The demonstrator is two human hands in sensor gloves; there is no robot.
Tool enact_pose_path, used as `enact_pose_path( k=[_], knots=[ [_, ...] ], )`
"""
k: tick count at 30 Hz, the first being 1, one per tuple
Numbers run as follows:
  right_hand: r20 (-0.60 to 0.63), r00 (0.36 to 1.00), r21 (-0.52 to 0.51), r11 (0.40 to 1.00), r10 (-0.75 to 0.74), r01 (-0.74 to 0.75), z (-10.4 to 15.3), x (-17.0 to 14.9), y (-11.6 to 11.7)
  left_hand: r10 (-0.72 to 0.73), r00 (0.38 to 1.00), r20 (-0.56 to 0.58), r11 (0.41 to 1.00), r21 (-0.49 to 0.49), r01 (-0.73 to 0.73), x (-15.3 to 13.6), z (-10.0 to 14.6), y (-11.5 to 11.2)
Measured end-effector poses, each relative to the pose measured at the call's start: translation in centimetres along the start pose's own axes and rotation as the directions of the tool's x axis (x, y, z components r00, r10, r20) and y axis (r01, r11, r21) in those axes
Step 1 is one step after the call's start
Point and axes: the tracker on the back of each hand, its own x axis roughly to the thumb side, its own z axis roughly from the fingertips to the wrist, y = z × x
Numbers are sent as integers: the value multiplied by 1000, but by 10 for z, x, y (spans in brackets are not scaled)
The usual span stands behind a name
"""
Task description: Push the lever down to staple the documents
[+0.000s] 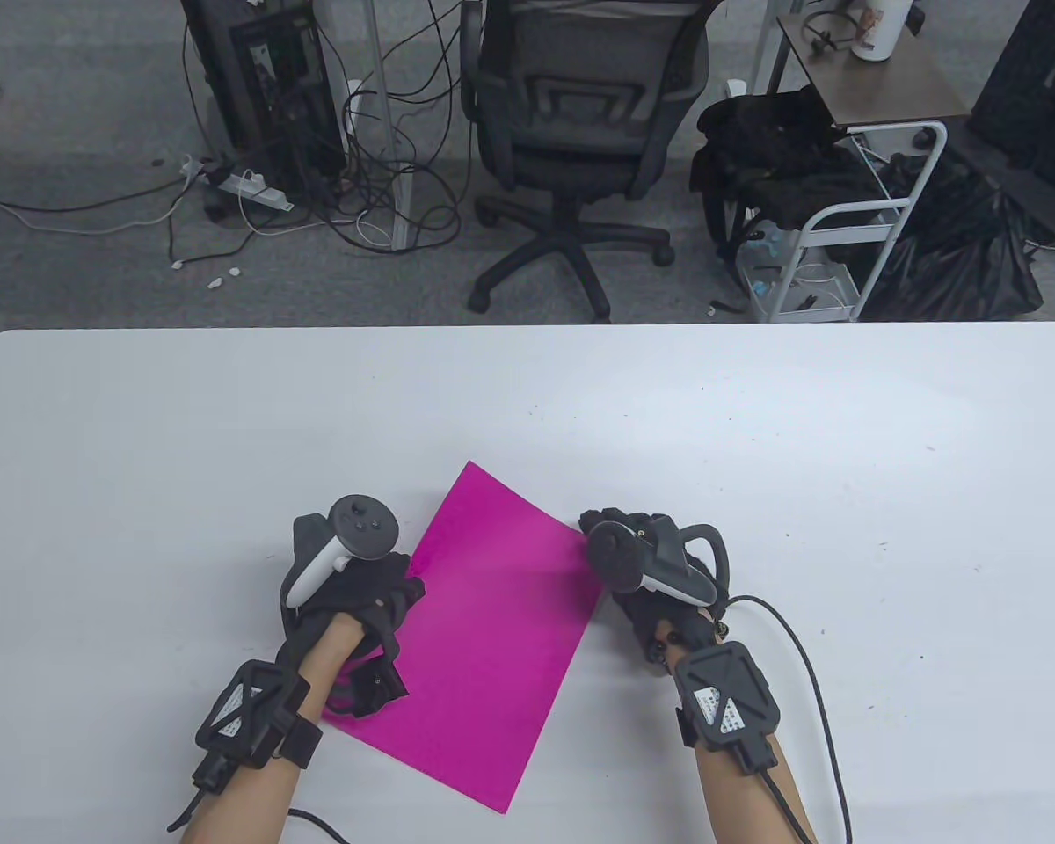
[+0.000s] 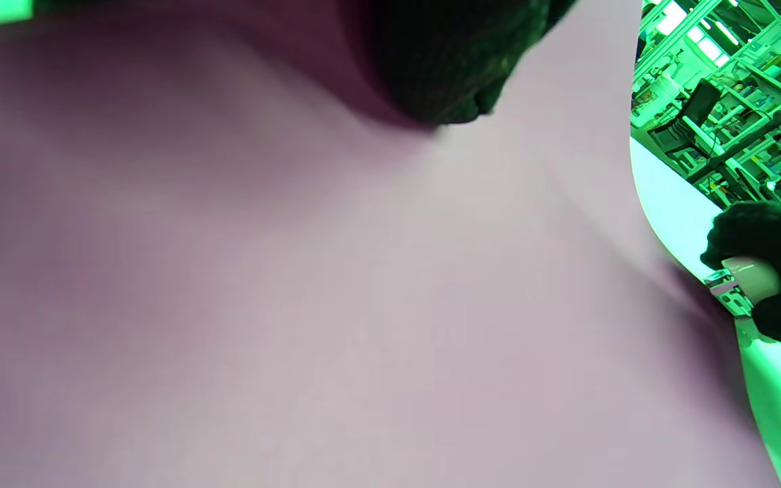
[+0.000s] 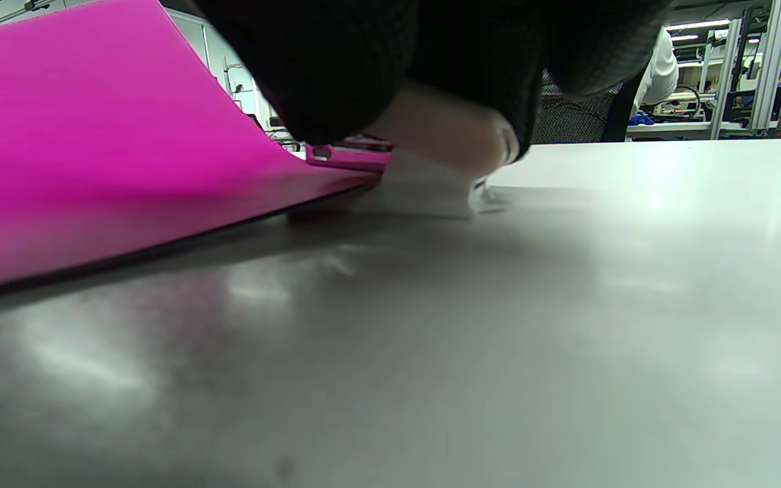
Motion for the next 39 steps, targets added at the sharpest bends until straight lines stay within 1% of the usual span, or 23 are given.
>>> enact_pose_path(
  k=[6,10,12,16,19,22,24,26,28,32,34,36,39],
  knots=[
    [-7,1000,26,999,-18,19,0,0,0,14,1000,12,1000,-5,-14,-3,0,0],
    [-18,999,41,998,-47,48,0,-2,-3,18,1000,19,1000,-3,-18,-4,0,0],
    [-55,994,0,995,-95,95,1,-6,-10,17,1000,25,1000,-1,-17,-4,0,0],
    [-146,982,-121,987,-121,104,3,-15,-21,23,999,28,1000,-3,-23,-5,0,0],
    [-214,964,-137,982,-154,127,3,-21,-26,22,999,29,1000,-1,-22,-5,0,0],
    [-292,944,-85,987,-155,136,-1,-23,-25,16,999,29,1000,2,-16,-5,0,-1],
    [-335,935,-31,993,-118,114,-5,-24,-22,10,1000,29,1000,5,-10,-5,0,-1],
    [-365,927,-12,996,-87,89,-11,-23,-19,9,1000,30,1000,6,-9,-5,0,-1],
    [-394,914,-9,995,-95,99,-16,-23,-18,10,999,30,1000,5,-10,-6,0,-1],
    [-428,899,30,992,-97,122,-25,-21,-14,10,999,30,1000,4,-10,-5,0,-1],
    [-441,896,81,992,-50,95,-30,-19,-12,9,1000,30,1000,5,-9,-5,0,-1],
    [-451,893,109,991,-19,76,-32,-18,-11,8,1000,30,1000,5,-8,-5,0,-1],
    [-472,882,108,992,-8,67,-35,-20,-8,4,1000,29,1000,7,-5,-5,0,-1]
  ],
)
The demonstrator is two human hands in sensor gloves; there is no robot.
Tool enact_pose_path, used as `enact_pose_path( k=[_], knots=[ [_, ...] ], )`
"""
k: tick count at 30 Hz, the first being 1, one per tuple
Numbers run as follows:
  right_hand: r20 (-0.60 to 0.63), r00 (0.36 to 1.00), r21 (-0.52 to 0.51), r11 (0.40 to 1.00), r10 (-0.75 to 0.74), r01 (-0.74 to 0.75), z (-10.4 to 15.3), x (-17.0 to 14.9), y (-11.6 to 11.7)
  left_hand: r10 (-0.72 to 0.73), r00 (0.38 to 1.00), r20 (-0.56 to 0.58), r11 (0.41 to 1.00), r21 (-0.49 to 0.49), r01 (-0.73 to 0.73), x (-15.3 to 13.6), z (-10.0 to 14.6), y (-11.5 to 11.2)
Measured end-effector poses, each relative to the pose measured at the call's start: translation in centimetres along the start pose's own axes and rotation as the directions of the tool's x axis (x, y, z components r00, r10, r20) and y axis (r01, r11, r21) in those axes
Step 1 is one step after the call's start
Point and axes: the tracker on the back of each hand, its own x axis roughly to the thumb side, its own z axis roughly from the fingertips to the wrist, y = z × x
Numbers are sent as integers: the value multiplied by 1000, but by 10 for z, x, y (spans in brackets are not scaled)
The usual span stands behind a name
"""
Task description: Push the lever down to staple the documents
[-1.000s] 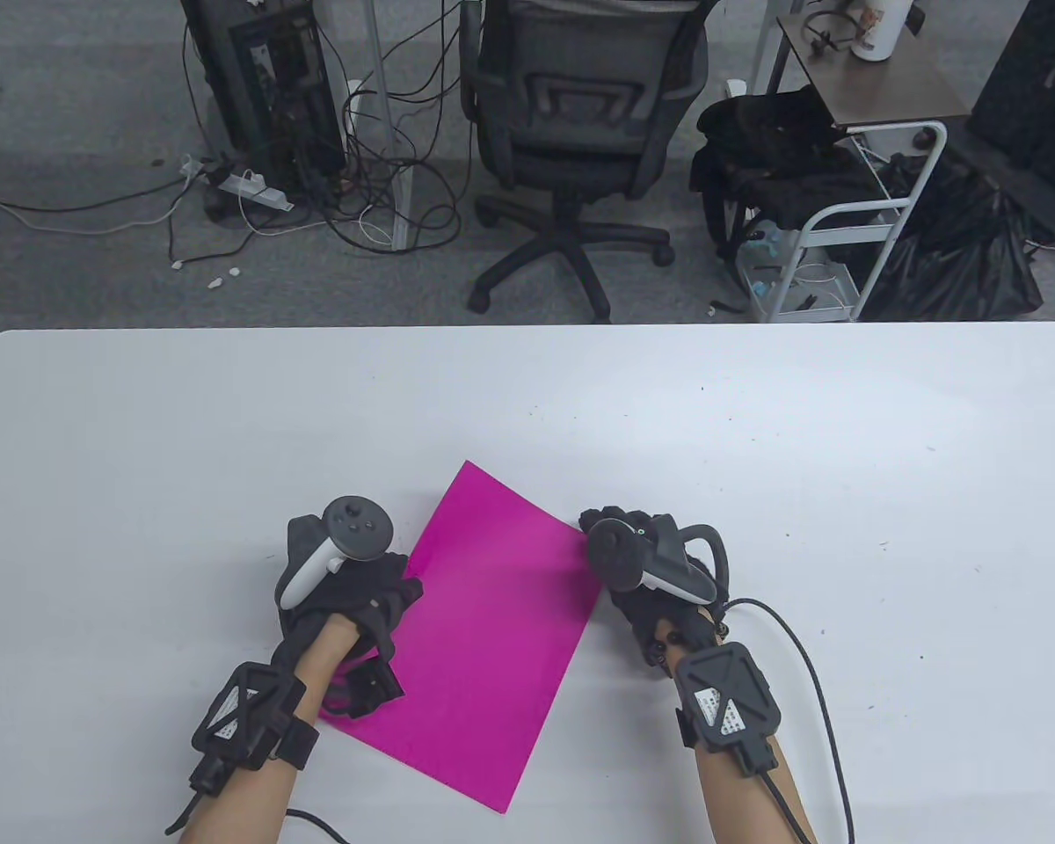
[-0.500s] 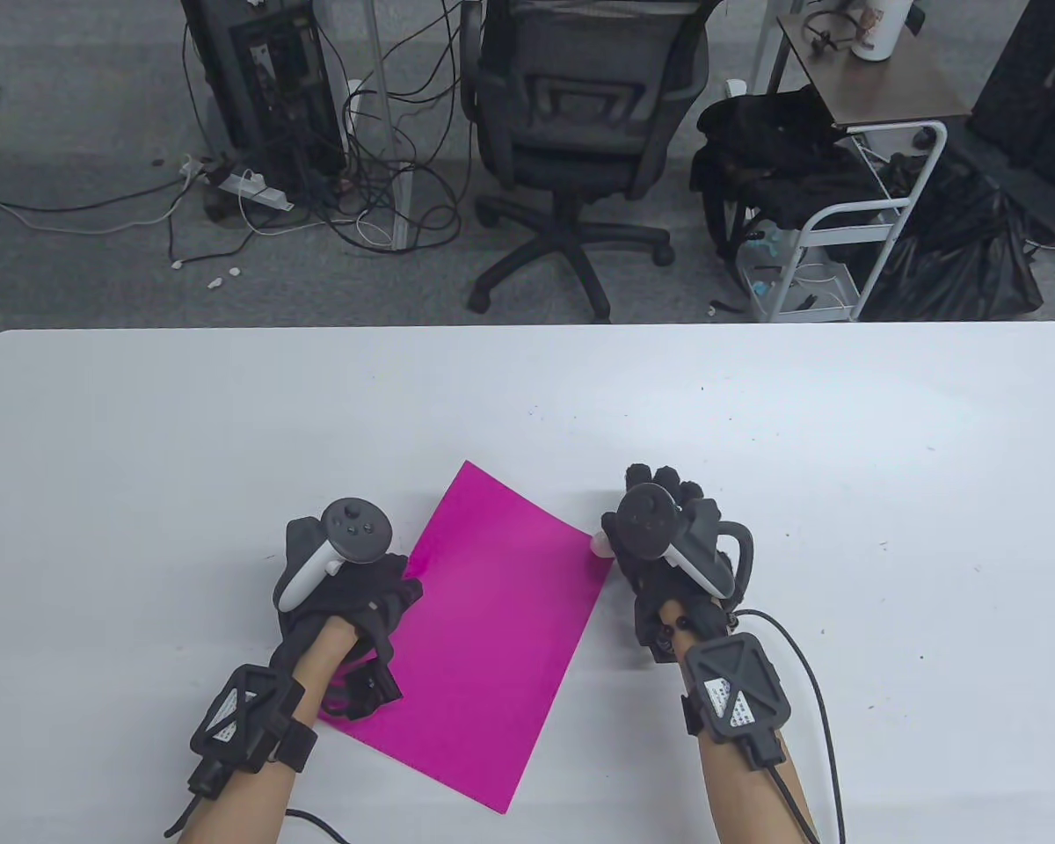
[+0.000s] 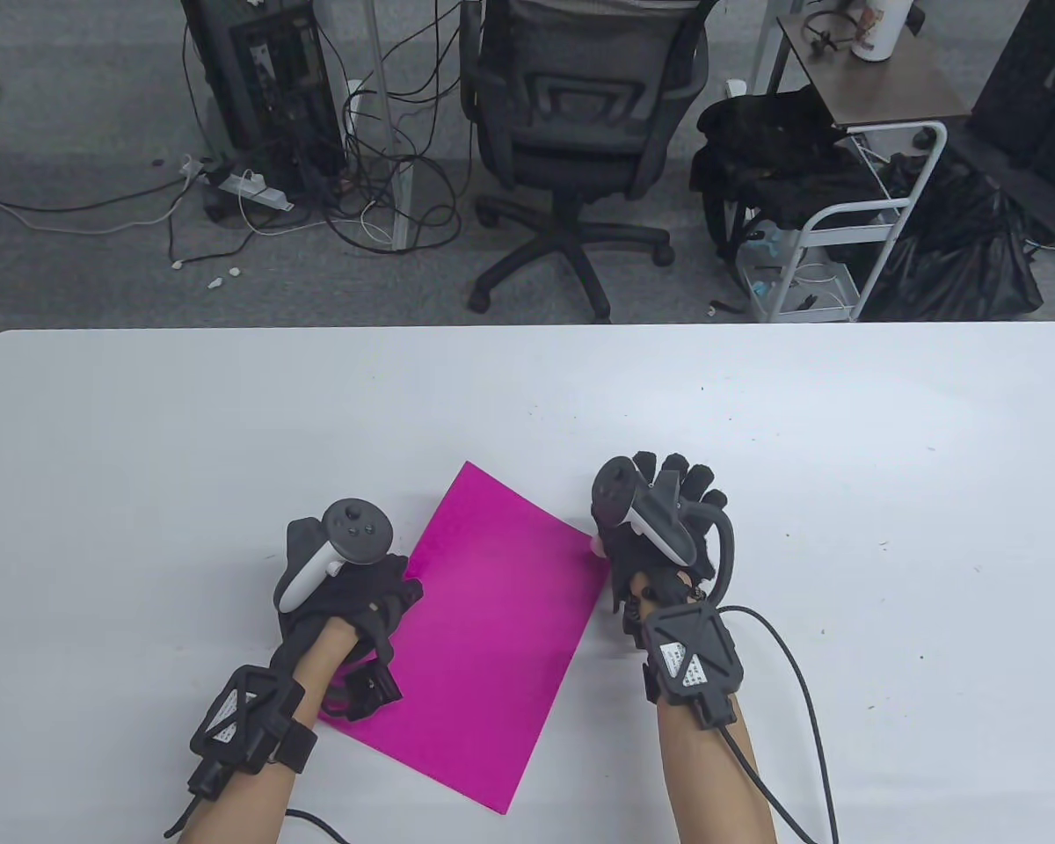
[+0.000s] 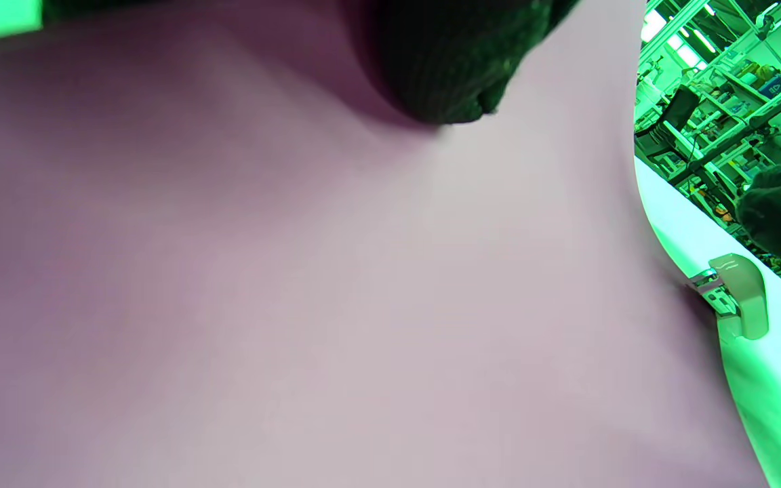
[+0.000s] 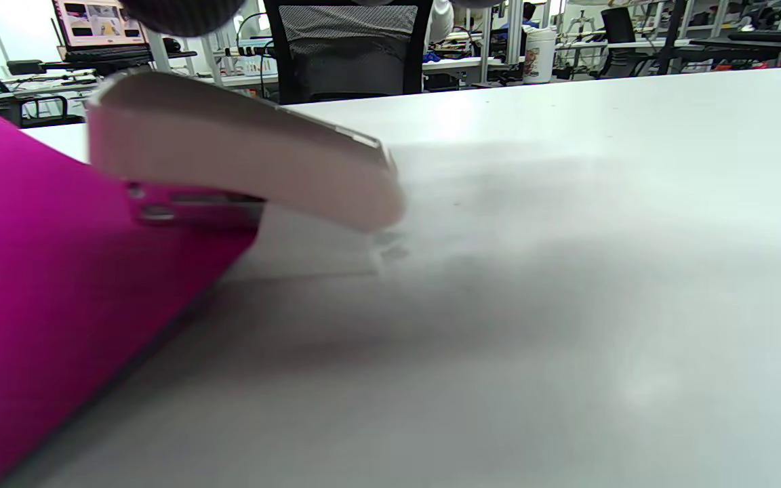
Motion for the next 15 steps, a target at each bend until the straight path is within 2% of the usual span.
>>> enact_pose_path(
  k=[15],
  knots=[
    [-32,998,19,999,51,-50,-3,3,12,-12,1000,-4,1000,6,12,1,0,-1]
  ],
)
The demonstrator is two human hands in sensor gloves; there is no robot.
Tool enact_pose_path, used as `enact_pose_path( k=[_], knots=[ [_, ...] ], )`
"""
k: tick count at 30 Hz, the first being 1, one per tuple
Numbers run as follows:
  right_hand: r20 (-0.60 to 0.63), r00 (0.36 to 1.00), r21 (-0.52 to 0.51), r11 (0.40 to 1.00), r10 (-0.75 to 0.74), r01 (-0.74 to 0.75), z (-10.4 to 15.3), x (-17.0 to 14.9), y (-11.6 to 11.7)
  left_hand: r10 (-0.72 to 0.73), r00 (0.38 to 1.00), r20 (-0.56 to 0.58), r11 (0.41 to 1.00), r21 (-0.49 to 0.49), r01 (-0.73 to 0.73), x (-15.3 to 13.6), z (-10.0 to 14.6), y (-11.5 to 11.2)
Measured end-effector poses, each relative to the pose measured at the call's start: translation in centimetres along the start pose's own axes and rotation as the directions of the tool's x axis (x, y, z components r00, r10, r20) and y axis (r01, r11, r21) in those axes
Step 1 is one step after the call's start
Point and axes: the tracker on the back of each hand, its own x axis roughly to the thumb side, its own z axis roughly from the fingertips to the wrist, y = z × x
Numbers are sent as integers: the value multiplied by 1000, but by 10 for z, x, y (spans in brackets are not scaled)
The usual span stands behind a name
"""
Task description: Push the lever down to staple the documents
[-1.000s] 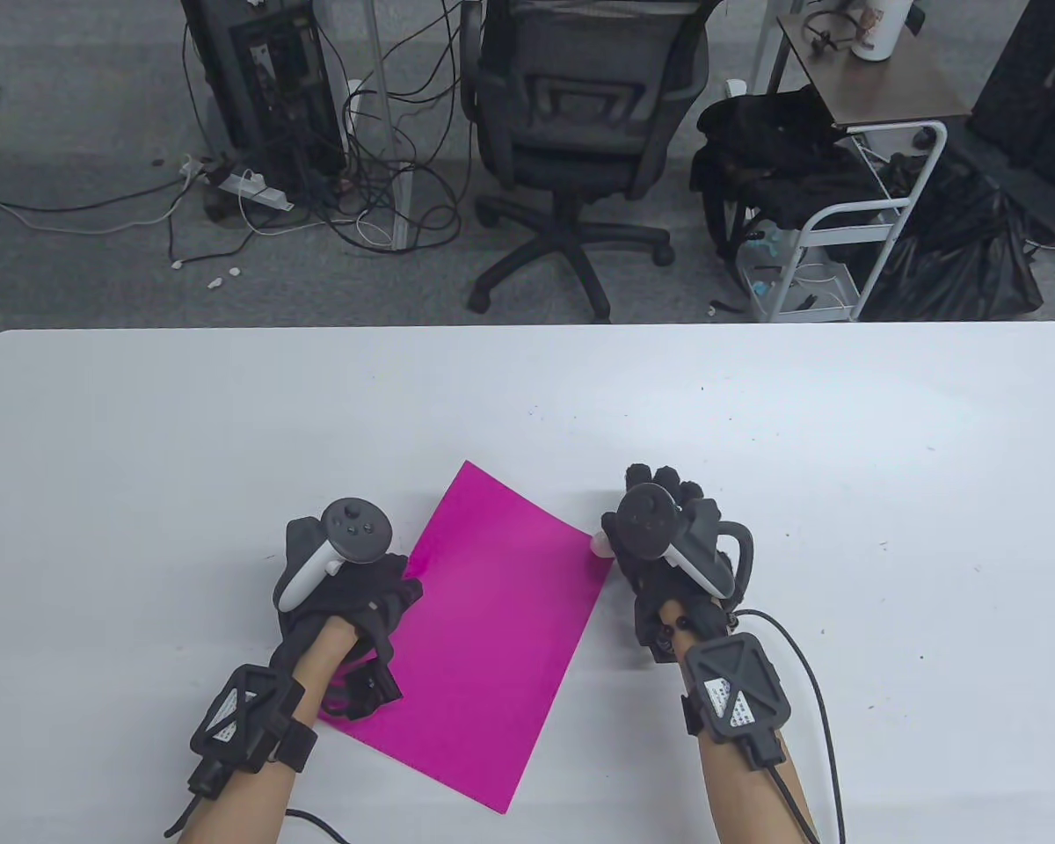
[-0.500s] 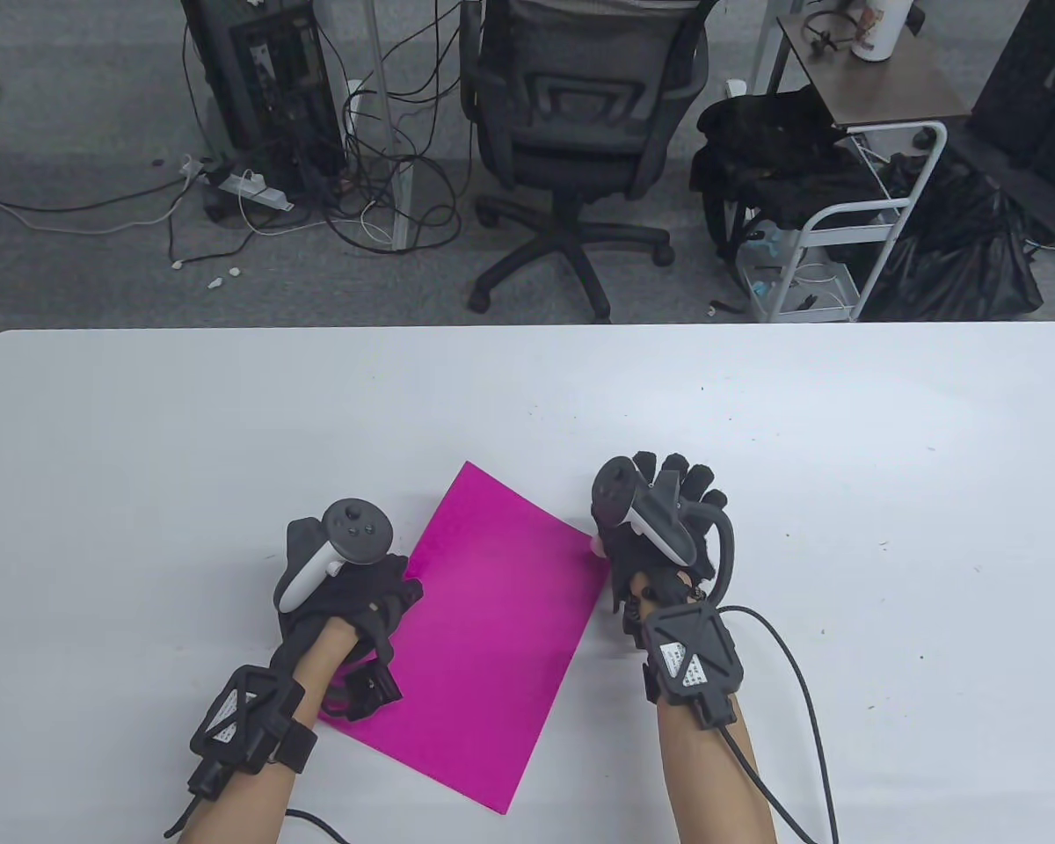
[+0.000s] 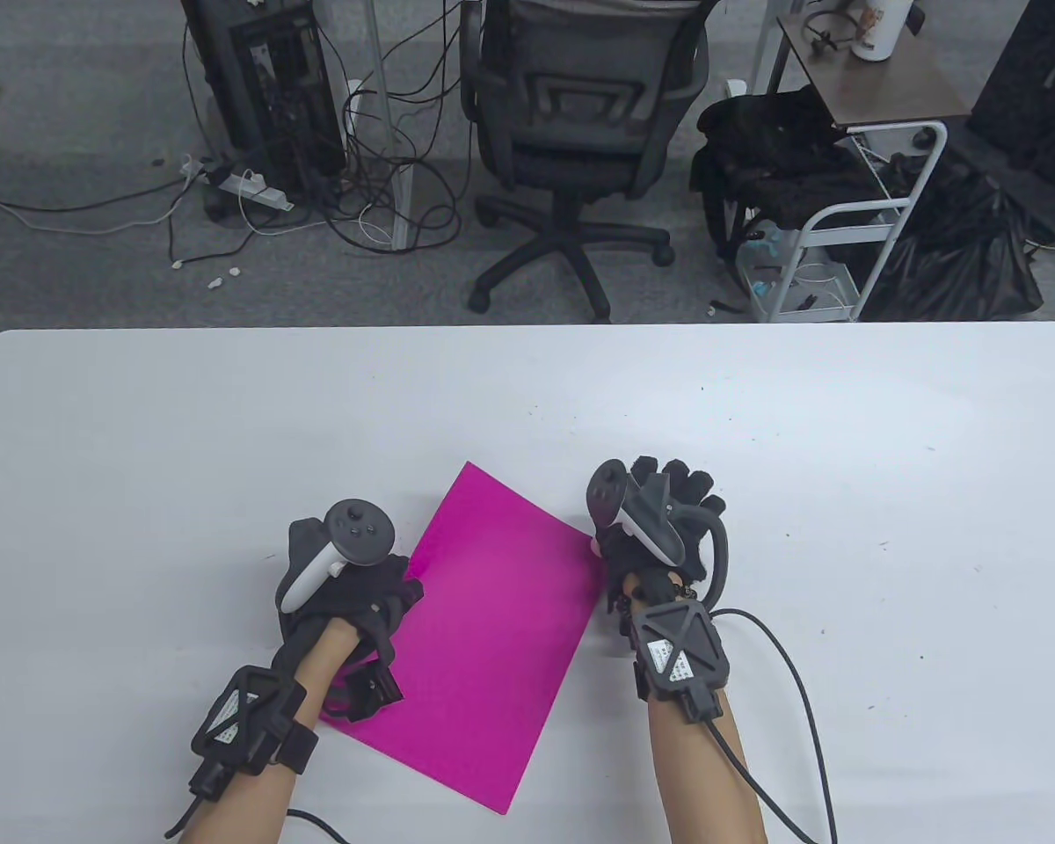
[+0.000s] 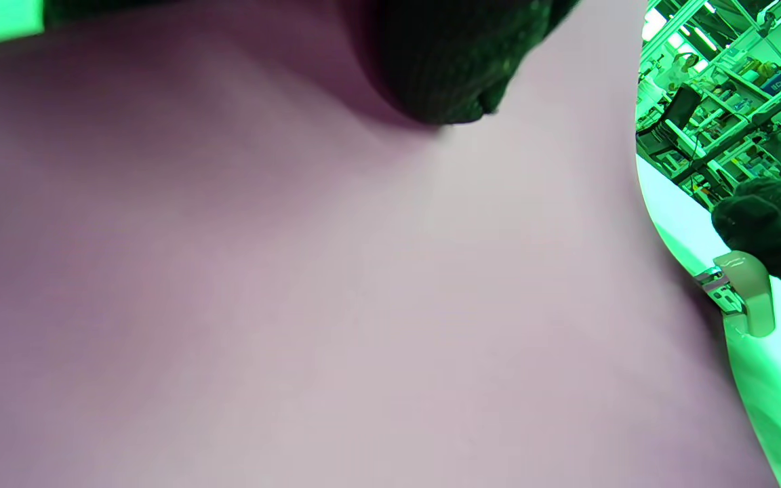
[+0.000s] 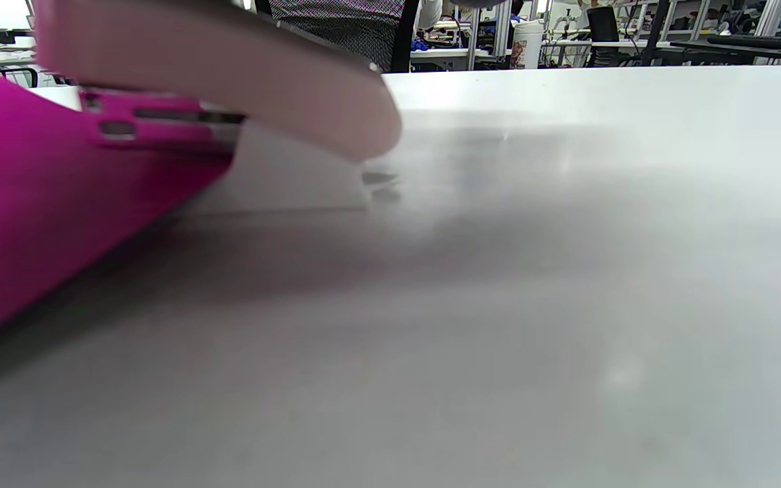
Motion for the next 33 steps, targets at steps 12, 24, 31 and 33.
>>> enact_pose_path(
  k=[12,24,31,33],
  knots=[
    [3,999,-4,999,37,-37,2,6,0,-1,1000,-2,1000,1,1,0,-1,0],
    [8,995,-20,995,98,-98,4,12,0,-4,1000,-4,1000,1,4,0,-1,0],
    [11,994,-22,994,106,-106,4,13,0,-7,1000,-5,1000,1,7,0,-1,0],
    [12,994,-23,994,112,-112,4,14,0,-10,1000,-7,1000,1,10,0,-1,-1]
  ],
)
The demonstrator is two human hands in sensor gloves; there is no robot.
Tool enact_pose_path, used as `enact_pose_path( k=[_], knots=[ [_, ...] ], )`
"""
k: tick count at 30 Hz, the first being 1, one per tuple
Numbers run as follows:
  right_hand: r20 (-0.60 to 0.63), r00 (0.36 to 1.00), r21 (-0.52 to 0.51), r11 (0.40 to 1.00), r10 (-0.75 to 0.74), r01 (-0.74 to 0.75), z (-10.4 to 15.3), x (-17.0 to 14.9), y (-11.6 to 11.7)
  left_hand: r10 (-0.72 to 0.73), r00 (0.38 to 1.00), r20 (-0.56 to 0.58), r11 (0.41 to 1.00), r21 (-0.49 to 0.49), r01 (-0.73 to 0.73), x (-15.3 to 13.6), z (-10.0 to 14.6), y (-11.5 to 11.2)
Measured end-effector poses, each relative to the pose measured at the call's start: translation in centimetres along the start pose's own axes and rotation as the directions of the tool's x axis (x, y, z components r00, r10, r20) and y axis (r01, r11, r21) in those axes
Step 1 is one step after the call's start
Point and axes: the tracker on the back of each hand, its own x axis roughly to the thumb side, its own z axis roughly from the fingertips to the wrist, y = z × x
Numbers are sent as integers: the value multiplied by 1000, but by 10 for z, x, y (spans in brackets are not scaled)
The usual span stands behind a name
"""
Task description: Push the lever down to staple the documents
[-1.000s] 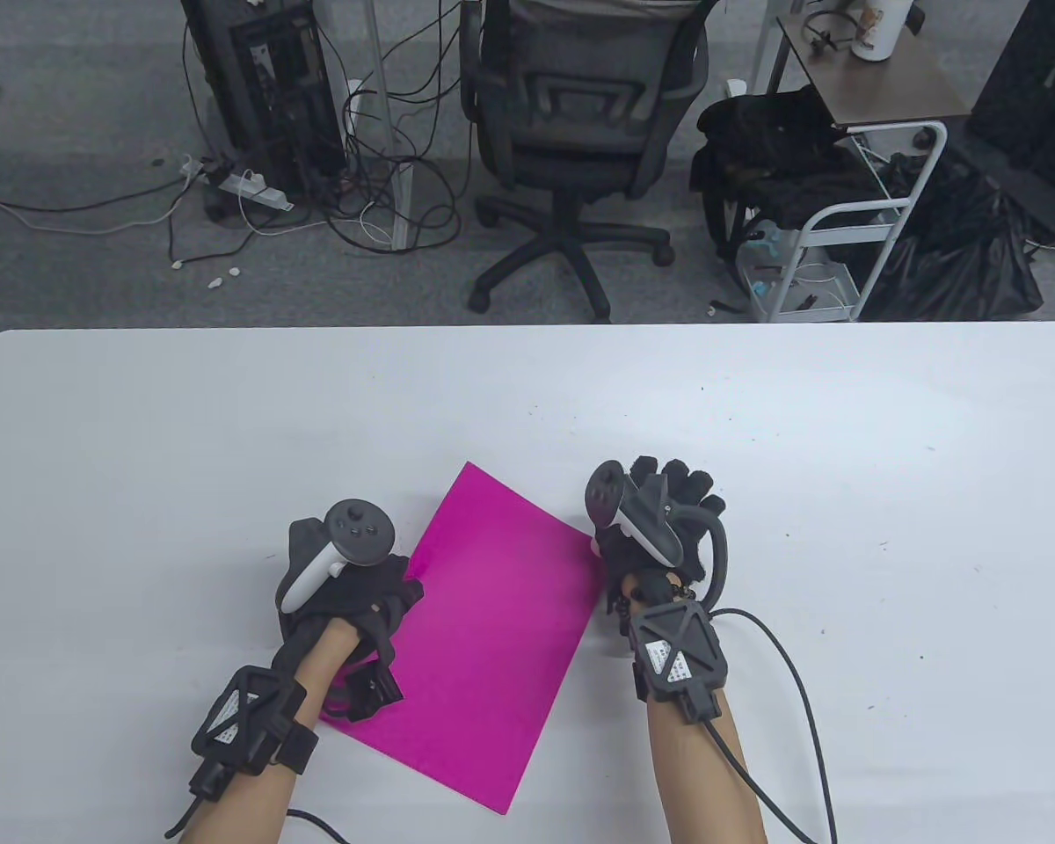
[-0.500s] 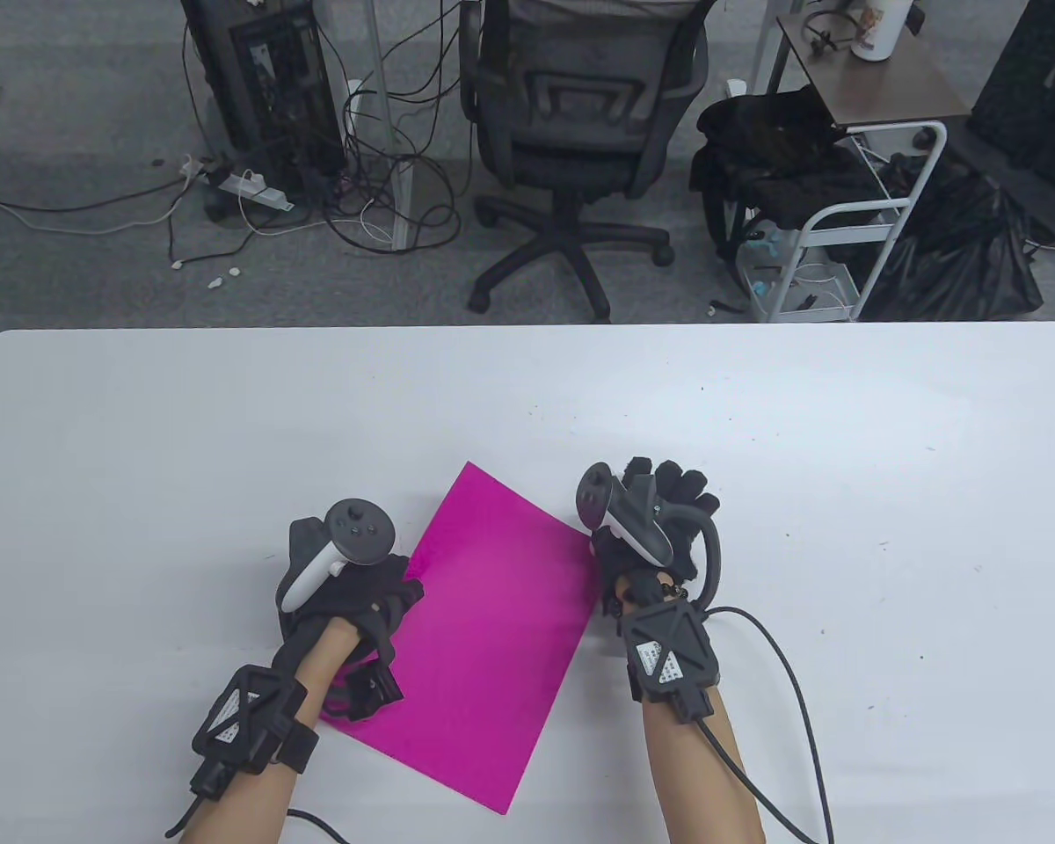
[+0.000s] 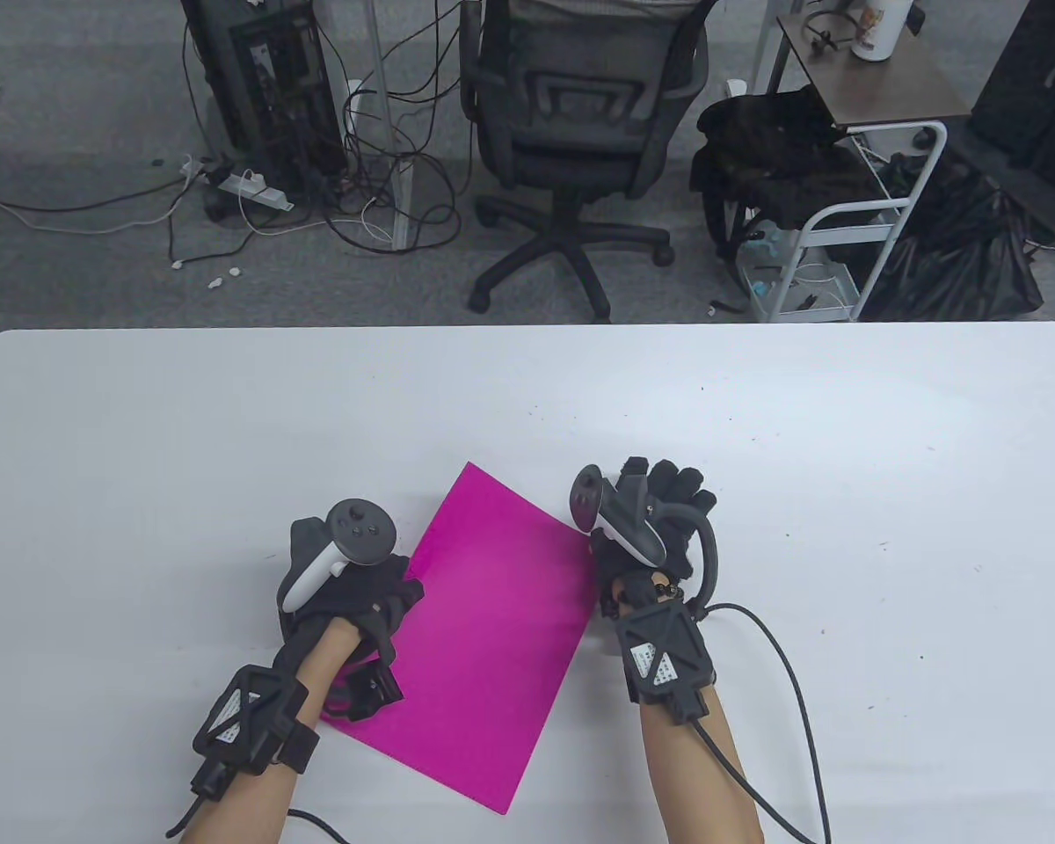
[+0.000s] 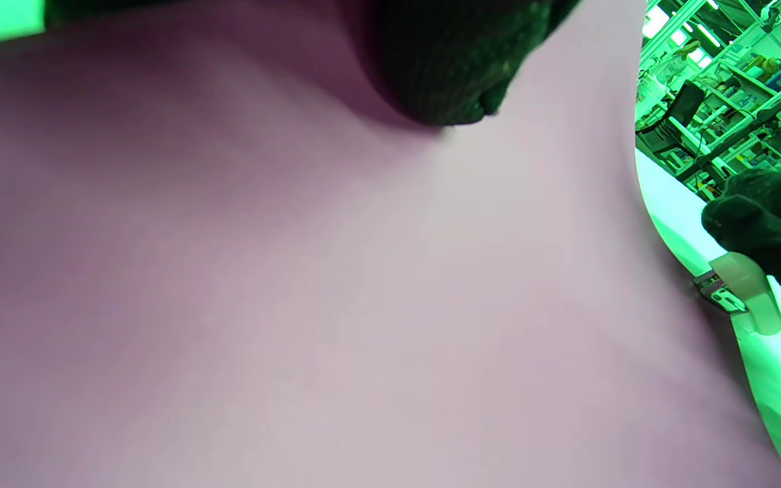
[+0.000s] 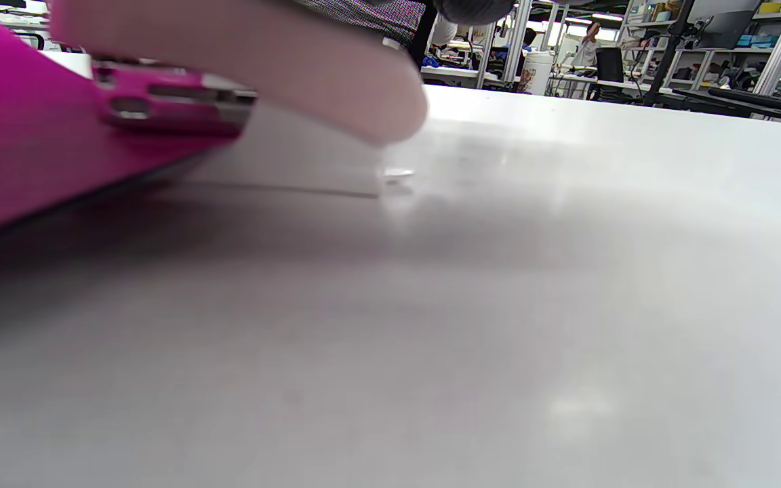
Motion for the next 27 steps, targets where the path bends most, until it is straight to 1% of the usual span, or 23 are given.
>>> enact_pose_path(
  k=[19,27],
  knots=[
    [-6,1000,11,1000,9,-9,1,3,1,0,1000,-1,1000,-1,0,0,-1,0],
    [-13,1000,41,999,22,-21,0,5,0,-1,1000,-3,1000,-2,1,1,0,0]
  ],
)
